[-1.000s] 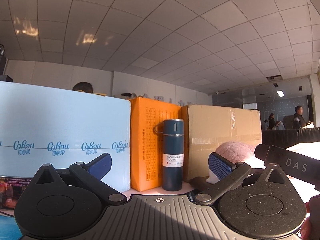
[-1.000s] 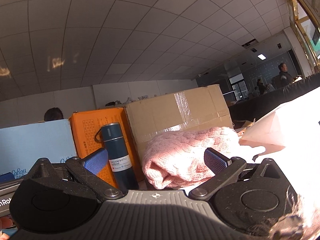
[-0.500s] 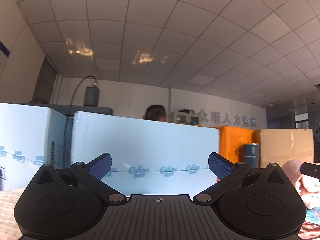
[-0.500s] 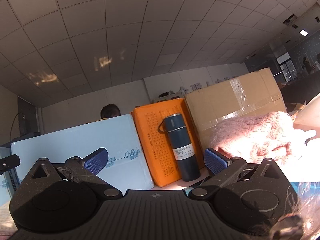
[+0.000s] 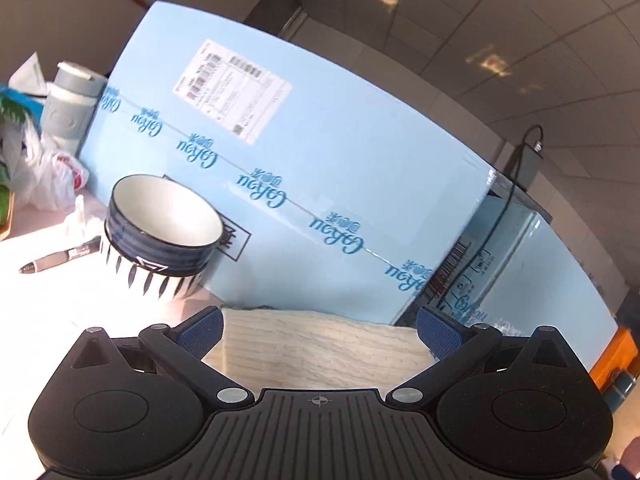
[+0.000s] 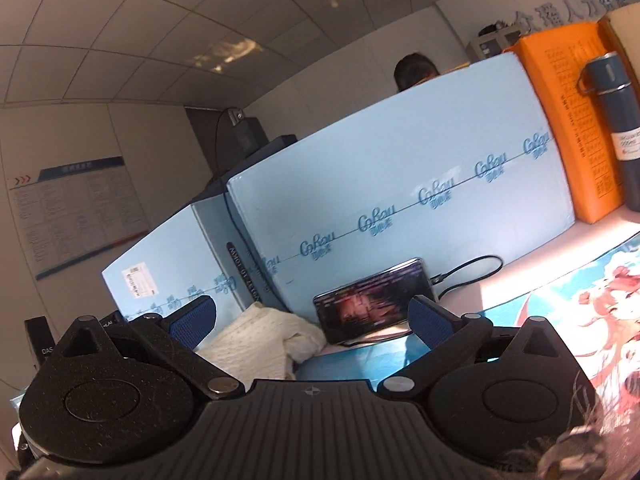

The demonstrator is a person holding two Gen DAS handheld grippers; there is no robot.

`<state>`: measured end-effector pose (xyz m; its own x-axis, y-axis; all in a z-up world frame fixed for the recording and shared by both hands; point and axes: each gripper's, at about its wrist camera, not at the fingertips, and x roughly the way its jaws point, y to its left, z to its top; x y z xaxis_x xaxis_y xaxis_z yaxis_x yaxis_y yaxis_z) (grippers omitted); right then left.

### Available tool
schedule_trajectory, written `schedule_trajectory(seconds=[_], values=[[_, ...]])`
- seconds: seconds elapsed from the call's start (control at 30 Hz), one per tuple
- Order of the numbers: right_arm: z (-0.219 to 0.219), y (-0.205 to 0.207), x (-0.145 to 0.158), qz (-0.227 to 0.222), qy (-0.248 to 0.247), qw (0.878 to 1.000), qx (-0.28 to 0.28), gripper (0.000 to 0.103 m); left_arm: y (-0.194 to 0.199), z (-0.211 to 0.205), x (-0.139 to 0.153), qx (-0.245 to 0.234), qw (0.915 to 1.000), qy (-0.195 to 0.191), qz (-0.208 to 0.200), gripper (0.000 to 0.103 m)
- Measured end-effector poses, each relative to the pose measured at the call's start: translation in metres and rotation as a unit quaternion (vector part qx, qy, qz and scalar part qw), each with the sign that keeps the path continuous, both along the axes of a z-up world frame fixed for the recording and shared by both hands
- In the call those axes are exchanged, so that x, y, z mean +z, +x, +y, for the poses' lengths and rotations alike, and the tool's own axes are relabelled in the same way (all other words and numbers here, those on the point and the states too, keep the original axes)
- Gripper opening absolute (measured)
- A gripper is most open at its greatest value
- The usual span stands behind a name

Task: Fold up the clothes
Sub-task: 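Reach both grippers to the cream sweater and grasp its edges, then lift the cream sweater with both grippers and carry it onto the mousepad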

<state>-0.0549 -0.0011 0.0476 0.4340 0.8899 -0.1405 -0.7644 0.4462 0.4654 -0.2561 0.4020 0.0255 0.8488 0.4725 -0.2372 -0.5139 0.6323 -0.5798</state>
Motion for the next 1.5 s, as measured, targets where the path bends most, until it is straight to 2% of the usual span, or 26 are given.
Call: schedule_trajectory(seconds=[0.1,0.17,0.27,0.33,0.43,0.57,0.63,0.7,0.77,0.8,0.87,0.93,1.0,1.13,1.23,1.3,1.37,1.43,1.5], values=[[0.051,0.014,-0.011,0.045,-0.016,0.998,0.043,0.103,-0.012,0.033,-0.029,-0.019,0.9924,-0.110,-0.052,0.103],[0.083,0.024,-0.022,0.079,-0.025,0.995,0.062,0.103,-0.005,0.042,-0.040,-0.024,0.9887,-0.142,-0.041,0.103],[0.124,0.032,-0.037,0.115,-0.033,0.991,0.064,0.103,0.015,0.045,-0.047,-0.036,0.9901,-0.135,0.014,0.103],[0.151,0.037,-0.046,0.130,-0.042,0.989,0.059,0.103,0.027,0.043,-0.049,-0.052,0.9896,-0.130,0.034,0.103],[0.188,0.042,-0.056,0.142,-0.065,0.987,0.038,0.103,0.039,0.039,-0.052,-0.070,0.9888,-0.124,0.045,0.103],[0.225,0.047,-0.062,0.154,-0.100,0.982,0.037,0.103,0.050,0.030,-0.053,-0.079,0.9894,-0.111,0.049,0.103],[0.234,0.044,-0.061,0.139,-0.117,0.983,0.027,0.102,0.053,0.026,-0.052,-0.085,0.9896,-0.105,0.049,0.103],[0.234,0.037,-0.058,0.120,-0.114,0.986,0.018,0.095,0.054,0.023,-0.051,-0.084,0.9905,-0.099,0.046,0.103],[0.230,0.027,-0.052,0.093,-0.104,0.990,0.012,0.069,0.053,0.020,-0.049,-0.083,0.9917,-0.090,0.040,0.102],[0.229,0.022,-0.050,0.076,-0.103,0.992,0.011,0.064,0.051,0.018,-0.047,-0.082,0.9926,-0.082,0.036,0.101],[0.226,0.011,-0.045,0.045,-0.099,0.994,0.013,0.039,0.048,0.012,-0.041,-0.072,0.9955,-0.052,0.034,0.083],[0.223,0.004,-0.040,0.026,-0.093,0.995,0.024,0.030,0.046,0.004,-0.033,-0.058,0.9966,-0.011,0.057,0.036],[0.221,-0.004,-0.033,0.005,-0.082,0.995,0.049,0.024,0.045,-0.001,-0.029,-0.056,0.9962,0.009,0.067,0.023],[0.213,-0.017,-0.013,-0.008,-0.045,0.994,0.099,0.020,0.033,-0.007,-0.017,-0.065,0.9971,0.024,0.032,0.017],[0.201,-0.023,0.006,-0.003,-0.007,0.992,0.126,0.019,0.017,-0.011,-0.006,-0.081,0.9958,0.037,-0.021,0.015],[0.185,-0.027,0.019,-0.005,0.020,0.990,0.140,0.019,0.006,-0.016,0.001,-0.097,0.9916,0.055,-0.066,0.015],[0.167,-0.029,0.033,-0.010,0.046,0.987,0.153,0.018,-0.005,-0.023,0.006,-0.119,0.9812,0.084,-0.126,0.015],[0.147,-0.029,0.046,-0.016,0.068,0.984,0.166,0.018,-0.012,-0.030,0.008,-0.148,0.9660,0.114,-0.178,0.015],[0.124,-0.024,0.057,-0.010,0.082,0.981,0.173,0.018,-0.012,-0.039,0.011,-0.181,0.9519,0.134,-0.208,0.015]])
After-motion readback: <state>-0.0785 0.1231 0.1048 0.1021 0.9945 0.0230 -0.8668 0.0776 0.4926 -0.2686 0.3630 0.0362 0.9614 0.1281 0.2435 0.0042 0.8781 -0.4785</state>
